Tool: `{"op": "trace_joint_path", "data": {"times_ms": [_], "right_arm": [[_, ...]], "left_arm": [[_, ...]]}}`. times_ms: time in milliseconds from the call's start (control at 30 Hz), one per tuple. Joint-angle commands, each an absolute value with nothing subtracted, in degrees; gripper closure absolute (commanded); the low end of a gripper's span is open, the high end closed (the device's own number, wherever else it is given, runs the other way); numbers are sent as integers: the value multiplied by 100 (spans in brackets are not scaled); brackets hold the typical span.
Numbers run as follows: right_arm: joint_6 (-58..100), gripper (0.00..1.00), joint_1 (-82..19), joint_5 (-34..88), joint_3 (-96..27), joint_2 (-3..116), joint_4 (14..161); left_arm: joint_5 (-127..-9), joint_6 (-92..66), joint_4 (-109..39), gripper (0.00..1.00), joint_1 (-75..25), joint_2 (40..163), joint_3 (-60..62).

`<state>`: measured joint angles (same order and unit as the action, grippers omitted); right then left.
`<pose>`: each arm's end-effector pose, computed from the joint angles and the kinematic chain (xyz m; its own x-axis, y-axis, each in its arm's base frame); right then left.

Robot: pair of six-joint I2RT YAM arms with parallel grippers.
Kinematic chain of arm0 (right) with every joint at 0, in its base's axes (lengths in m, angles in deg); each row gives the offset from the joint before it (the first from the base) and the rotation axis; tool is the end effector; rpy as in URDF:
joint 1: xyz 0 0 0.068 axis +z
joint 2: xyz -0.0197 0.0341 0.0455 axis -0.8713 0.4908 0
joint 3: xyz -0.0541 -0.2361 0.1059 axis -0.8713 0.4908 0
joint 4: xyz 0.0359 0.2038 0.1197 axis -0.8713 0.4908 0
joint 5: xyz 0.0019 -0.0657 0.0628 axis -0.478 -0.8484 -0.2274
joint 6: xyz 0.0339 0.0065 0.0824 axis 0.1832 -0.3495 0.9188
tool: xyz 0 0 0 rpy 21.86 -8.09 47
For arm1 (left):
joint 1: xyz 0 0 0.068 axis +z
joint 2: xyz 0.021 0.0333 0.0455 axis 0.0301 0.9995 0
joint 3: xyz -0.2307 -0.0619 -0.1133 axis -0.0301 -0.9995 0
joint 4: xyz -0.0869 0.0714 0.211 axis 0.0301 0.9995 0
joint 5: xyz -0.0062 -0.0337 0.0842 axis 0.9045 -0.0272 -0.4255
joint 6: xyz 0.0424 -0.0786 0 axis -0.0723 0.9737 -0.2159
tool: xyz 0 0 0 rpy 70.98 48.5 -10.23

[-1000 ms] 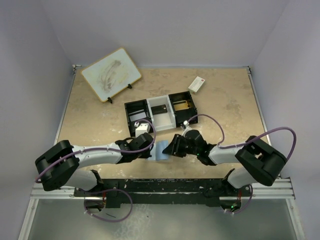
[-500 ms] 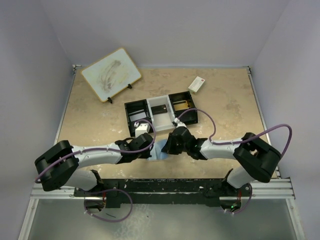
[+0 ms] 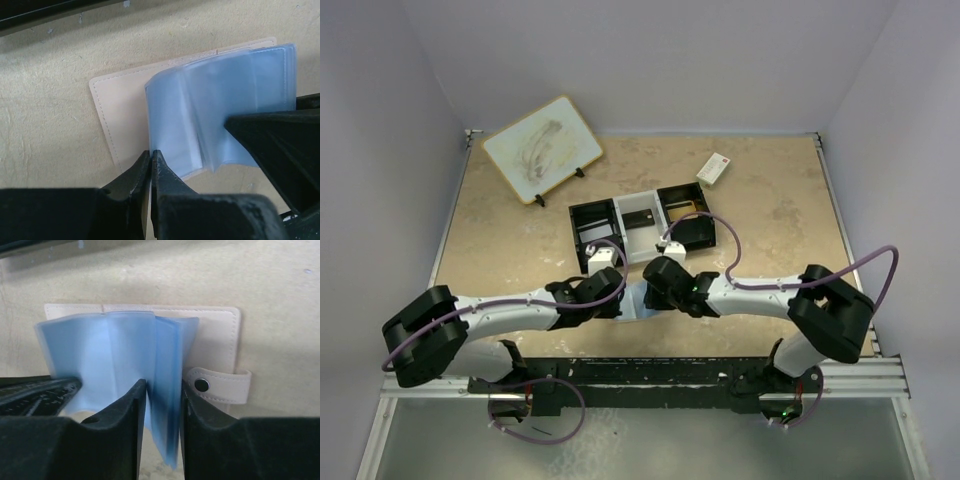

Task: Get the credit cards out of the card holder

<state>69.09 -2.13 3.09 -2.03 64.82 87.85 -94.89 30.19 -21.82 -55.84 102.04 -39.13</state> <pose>0.1834 0.2564 0.1391 -0.8102 0.1795 -0.5580 -0.0999 0.8957 0.4332 0.1531 -0.1933 0.1306 -0.8233 -0.1413 -0.5498 0.0515 0.9459 -0.3202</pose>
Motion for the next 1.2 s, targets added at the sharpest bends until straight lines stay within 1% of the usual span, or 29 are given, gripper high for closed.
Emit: {"op": "trace_joint_path", "data": {"times_ms": [0,33,133,167,267,333,367,400,500,533,567,733,833,967,1100,1167], "right_arm": [[6794,63,-293,-67,88,5971,9498],[6753,64,-301,-78,79,5938,9493],[6662,78,-309,64,7,6170,9420],[6693,81,-309,-7,-53,6322,9425],[6706,94,-275,-137,-130,6664,9513],[6834,95,-272,-388,-182,6679,9789],[6899,94,-266,-545,-217,6654,9964],[6962,90,-274,-660,-254,6621,10143],[6886,69,-268,-647,-293,6492,10367],[6845,65,-269,-619,-287,6416,10334],[6794,63,-276,-544,-260,6322,10266],[6767,62,-272,-299,-131,6073,10038],[6871,54,-277,-416,-205,6117,10292],[6863,50,-277,-433,-186,5881,10384],[6871,49,-275,-386,-146,5558,10401],[6883,46,-276,-395,-142,5478,10460]], "left_arm": [[-9591,3047,-2085,100,-5619,9888,-4000],[-9566,3032,-2080,100,-5620,9878,-3996],[-9521,3007,-2101,100,-5620,9883,-4002],[-9512,3007,-2116,100,-5620,9891,-4004],[-9509,3007,-2118,100,-5615,9908,-3989],[-9516,3000,-2106,100,-5617,9896,-3978],[-9529,2994,-2095,100,-5620,9899,-3969],[-9535,2983,-2066,100,-5620,9891,-3964],[-9560,2973,-2024,100,-5620,9891,-3952],[-9562,2967,-2028,100,-5620,9890,-3956],[-9560,2959,-2030,100,-5620,9901,-3944],[-9553,2926,-2002,100,-5620,9938,-3880],[-9553,2919,-2004,100,-5620,9931,-3875],[-9532,2903,-2004,100,-5620,9947,-3890],[-9501,2899,-2053,100,-5620,9965,-3890],[-9485,2910,-2084,100,-5620,9971,-3890]]}}
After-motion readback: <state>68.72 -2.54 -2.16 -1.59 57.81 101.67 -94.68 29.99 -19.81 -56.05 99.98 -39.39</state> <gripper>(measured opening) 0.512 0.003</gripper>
